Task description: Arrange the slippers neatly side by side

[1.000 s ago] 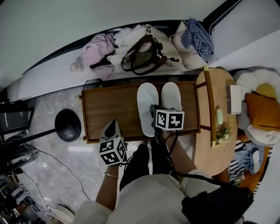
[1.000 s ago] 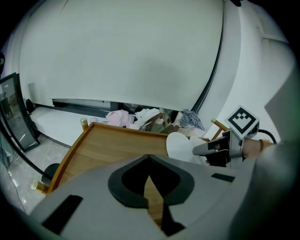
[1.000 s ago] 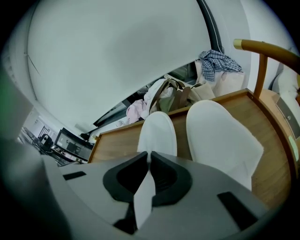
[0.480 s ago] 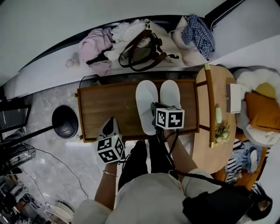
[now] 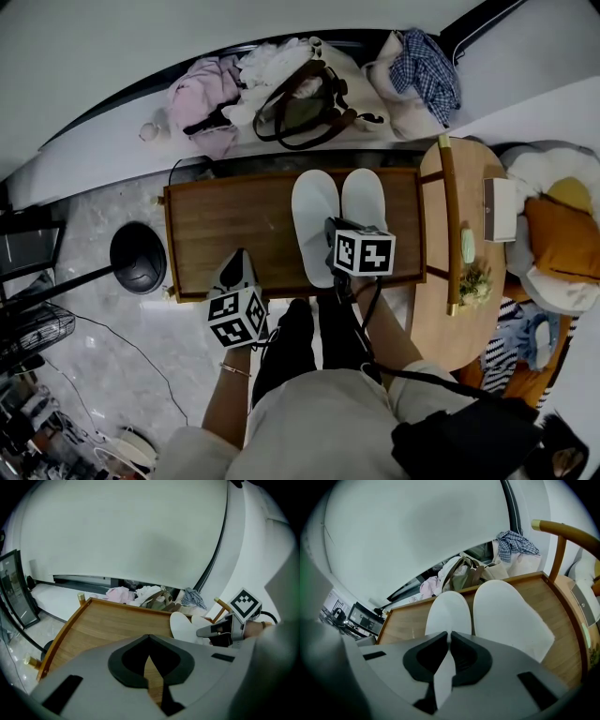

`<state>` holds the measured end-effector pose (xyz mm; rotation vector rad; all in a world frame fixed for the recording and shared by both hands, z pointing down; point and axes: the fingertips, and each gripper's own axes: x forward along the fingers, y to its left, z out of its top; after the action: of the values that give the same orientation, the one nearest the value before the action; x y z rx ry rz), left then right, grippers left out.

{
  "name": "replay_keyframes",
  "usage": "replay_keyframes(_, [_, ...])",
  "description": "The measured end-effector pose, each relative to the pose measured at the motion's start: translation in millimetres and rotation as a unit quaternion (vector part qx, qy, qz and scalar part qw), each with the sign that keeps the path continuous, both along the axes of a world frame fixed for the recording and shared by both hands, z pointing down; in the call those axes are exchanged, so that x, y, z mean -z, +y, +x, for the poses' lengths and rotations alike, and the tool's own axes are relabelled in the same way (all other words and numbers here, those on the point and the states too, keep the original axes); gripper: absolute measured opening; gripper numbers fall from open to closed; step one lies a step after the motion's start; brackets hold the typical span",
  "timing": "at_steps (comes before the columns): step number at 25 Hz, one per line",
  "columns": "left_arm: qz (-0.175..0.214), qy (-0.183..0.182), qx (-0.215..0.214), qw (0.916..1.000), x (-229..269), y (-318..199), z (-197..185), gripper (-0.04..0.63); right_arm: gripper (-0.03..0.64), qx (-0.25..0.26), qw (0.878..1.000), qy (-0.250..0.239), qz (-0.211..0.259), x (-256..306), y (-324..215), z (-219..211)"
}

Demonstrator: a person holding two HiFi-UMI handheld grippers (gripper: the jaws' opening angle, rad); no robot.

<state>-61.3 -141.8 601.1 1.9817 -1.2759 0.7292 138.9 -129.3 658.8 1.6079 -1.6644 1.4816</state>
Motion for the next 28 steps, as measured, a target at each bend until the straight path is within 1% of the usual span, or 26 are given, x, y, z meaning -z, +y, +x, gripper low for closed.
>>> replay_keyframes(4, [0.001, 0.001, 0.001, 1.0, 1, 2, 1, 0.014, 0.048, -0.007, 1.0, -0.007, 0.007, -1, 0, -2])
replay_keyframes(7, [0.002, 0.003, 0.0, 1.0, 1, 3, 3, 0.014, 0.048, -0.012, 1.0, -0.004, 0.009, 1, 1, 0])
replay_keyframes(12, [0.008, 0.008, 0.0, 0.9999, 5, 5, 6, 0.014, 0.049, -0.009, 1.0, -0.006, 0.02, 6, 3, 1])
replay_keyframes(14, [0.012, 0.011, 0.0, 0.9999, 8, 5, 8, 0.014, 0.072, -0.01, 1.0, -0.004, 0.024, 9, 4, 3])
replay_keyframes(15, [0.014, 0.013, 0.0, 0.9998, 9, 5, 8, 0.014, 0.103, -0.01, 1.0, -0.003, 0.026, 10, 5, 4])
replay_keyframes(19, [0.024, 0.021, 0.002, 0.9995, 19, 6, 11, 0.014, 0.107, -0.007, 0.999, 0.007, 0.036, 23, 8, 7])
replay_keyframes(23, [0.04, 0.033, 0.004, 0.9986, 34, 3, 18, 0.014, 0.107, -0.001, 0.998, 0.028, 0.055, 47, 13, 18])
replay_keyframes(28, [0.082, 0.055, -0.006, 0.9951, 67, -7, 36, 0.014, 0.107, 0.007, 0.992, 0.068, 0.108, 89, 17, 37])
